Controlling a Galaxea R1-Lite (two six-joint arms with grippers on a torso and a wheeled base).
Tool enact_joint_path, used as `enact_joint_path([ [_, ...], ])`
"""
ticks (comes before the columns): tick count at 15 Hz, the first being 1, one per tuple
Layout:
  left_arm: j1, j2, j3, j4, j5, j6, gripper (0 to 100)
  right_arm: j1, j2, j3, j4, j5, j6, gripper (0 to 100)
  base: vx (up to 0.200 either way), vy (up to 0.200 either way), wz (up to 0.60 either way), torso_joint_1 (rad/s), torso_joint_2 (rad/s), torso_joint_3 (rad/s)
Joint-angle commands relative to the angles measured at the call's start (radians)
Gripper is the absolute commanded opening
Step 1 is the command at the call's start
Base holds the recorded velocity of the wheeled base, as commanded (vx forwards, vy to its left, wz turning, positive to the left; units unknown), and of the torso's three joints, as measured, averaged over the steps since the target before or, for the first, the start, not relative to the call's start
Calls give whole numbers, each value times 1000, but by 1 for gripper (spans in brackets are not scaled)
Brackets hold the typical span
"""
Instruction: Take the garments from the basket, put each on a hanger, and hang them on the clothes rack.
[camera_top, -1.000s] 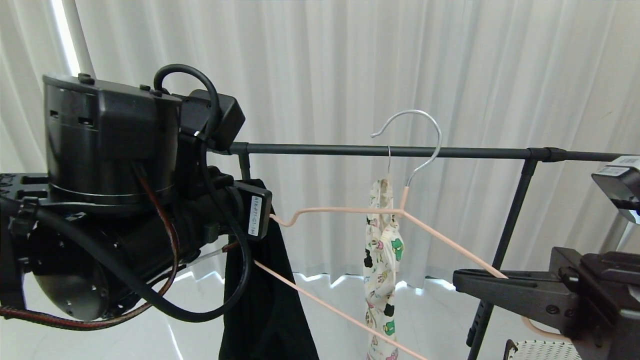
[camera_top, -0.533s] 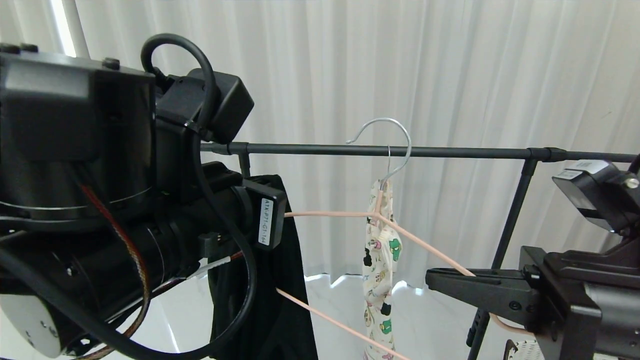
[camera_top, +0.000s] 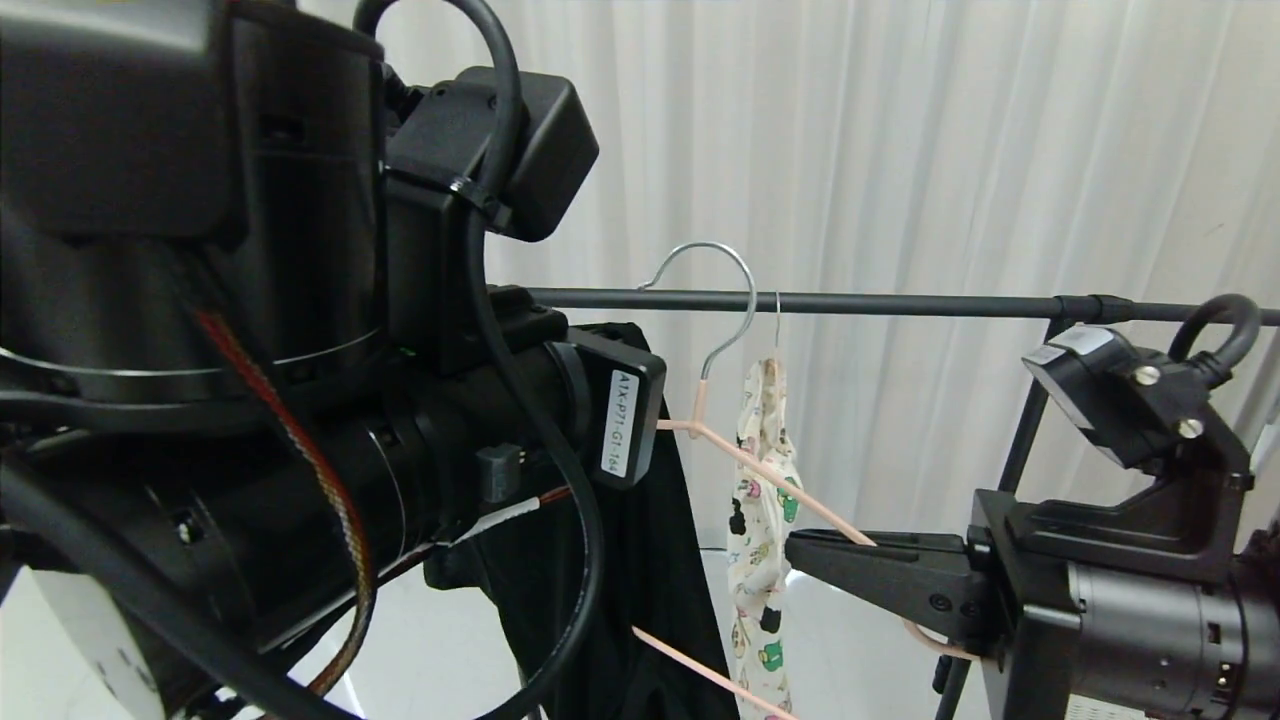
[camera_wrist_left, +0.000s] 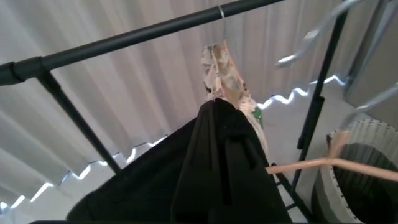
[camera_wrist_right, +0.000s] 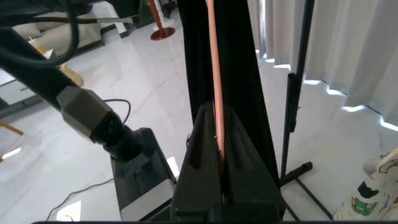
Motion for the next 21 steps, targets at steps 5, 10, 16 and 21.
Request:
enact_joint_path([
  [5,-12,14,-18,2,33,3,0,16,62,-37,-27,-106,-4,0,0,0,0,0,0,0],
  [10,16,13,-30,2,42,14,0,15,43,-39,-45,-205,-7,0,0,0,0,0,0,0],
  [16,8,11,-30,2,39,49,100,-11,43,-60,-47,-207,-34,0,0,0,0,0,0,0],
  [21,4,-21,6,1,37,46,100,-136,19,-91,-47,-205,-82,0,0,0,0,0,0,0],
])
